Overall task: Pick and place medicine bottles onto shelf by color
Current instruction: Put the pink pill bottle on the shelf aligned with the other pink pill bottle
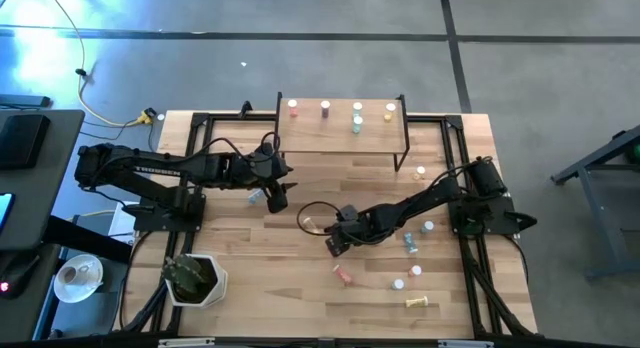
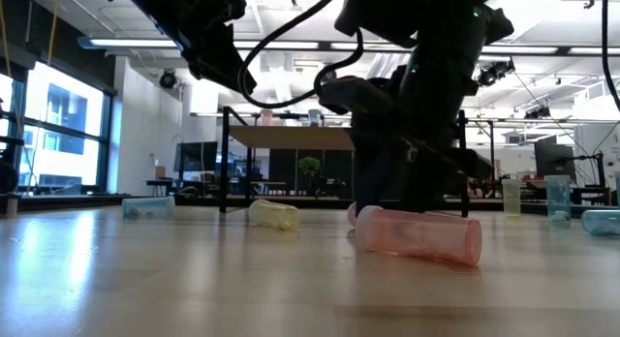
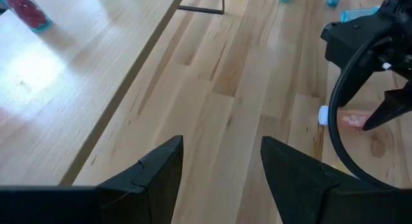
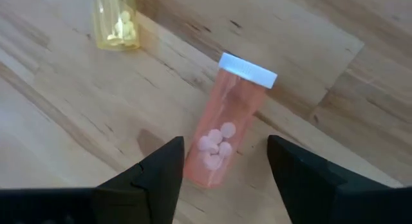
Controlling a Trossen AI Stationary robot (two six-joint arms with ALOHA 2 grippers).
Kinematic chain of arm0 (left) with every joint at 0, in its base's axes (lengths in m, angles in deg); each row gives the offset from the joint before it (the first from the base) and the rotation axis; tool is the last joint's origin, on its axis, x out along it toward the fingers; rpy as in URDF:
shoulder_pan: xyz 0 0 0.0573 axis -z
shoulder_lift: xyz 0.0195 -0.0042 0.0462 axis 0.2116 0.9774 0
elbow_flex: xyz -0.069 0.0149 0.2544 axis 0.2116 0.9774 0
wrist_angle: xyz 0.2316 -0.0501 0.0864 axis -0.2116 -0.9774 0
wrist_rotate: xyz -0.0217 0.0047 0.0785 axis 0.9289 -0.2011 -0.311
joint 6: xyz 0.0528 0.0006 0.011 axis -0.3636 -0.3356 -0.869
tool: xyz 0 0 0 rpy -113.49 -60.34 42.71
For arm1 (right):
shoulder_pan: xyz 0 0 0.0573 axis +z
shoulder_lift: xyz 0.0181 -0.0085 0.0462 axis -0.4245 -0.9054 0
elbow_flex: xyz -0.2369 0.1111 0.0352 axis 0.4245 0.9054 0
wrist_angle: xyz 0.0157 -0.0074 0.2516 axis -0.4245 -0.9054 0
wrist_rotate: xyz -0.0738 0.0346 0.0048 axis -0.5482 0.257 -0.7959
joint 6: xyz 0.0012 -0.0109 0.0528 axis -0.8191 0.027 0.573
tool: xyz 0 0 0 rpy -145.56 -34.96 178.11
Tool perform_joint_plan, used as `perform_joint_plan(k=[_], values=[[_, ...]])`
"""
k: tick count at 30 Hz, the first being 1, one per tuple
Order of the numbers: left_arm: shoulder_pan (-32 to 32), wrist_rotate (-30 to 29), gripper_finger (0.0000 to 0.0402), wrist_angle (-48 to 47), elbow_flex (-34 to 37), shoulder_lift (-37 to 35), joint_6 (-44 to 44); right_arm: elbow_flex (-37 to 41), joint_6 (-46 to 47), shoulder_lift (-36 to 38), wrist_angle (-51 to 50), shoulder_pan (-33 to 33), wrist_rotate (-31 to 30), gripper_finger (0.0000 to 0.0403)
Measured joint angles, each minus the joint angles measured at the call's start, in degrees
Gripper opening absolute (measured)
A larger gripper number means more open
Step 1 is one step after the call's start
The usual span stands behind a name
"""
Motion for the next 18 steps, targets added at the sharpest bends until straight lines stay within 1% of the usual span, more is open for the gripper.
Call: perform_joint_plan(k=[6, 12, 18], values=[[0.0, -0.02, 0.02, -0.44, 0.0, 0.0, 0.0, 0.09, 0.5, -0.11, -0.85, -0.24, 0.08, 0.0157], [0.0, -0.02, 0.02, -0.48, 0.0, 0.0, -0.02, 0.08, -0.12, -0.17, -3.64, -0.81, 1.39, 0.0123], [0.0, -0.02, 0.02, -1.71, 0.0, 0.0, -0.02, 0.11, -3.78, 0.06, -3.84, -0.81, 1.32, 0.0087]])
